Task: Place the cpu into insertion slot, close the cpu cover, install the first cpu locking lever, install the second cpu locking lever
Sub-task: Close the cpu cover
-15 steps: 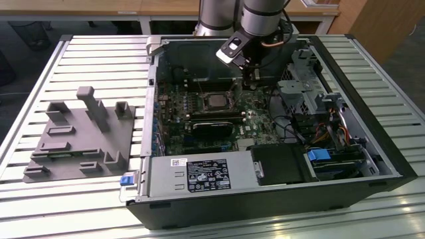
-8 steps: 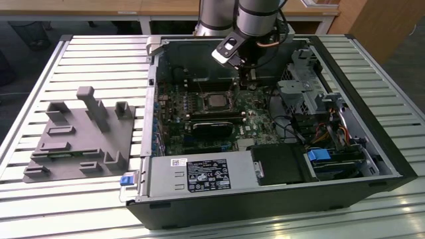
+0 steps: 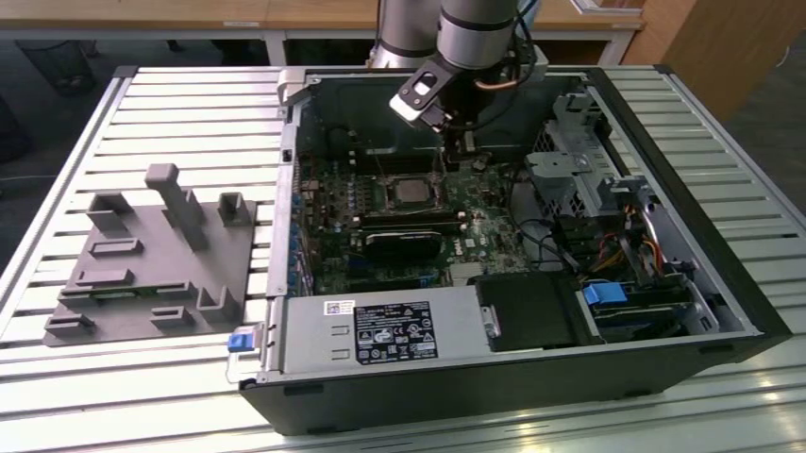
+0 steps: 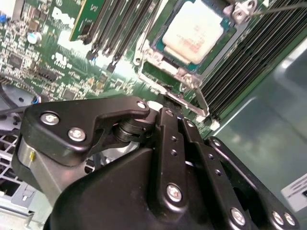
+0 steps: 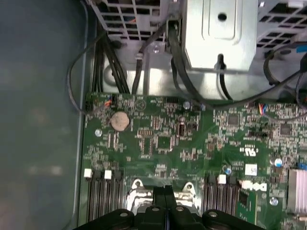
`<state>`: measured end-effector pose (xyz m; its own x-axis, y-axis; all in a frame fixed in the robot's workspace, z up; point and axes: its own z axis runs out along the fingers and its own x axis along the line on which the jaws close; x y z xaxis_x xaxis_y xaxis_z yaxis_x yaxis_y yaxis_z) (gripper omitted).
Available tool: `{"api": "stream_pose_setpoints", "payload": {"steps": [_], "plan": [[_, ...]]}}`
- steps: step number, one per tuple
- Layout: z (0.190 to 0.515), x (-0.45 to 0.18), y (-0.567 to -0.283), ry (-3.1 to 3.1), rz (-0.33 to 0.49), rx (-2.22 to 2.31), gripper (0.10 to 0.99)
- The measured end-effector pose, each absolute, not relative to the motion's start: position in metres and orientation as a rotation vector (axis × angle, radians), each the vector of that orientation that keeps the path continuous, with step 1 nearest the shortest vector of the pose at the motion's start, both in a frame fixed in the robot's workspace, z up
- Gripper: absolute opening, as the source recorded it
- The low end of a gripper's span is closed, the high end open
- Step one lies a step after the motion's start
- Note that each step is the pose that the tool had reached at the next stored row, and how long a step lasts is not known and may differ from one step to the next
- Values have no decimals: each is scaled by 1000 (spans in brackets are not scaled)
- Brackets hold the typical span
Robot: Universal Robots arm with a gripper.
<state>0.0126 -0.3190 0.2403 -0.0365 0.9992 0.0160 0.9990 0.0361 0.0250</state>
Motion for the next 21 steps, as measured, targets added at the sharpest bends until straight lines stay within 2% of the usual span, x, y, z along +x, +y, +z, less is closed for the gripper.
{"api": "stream_pose_setpoints", "payload": {"steps": [21], "plan": [[226, -15, -321, 2258, 44, 2177, 106]]}}
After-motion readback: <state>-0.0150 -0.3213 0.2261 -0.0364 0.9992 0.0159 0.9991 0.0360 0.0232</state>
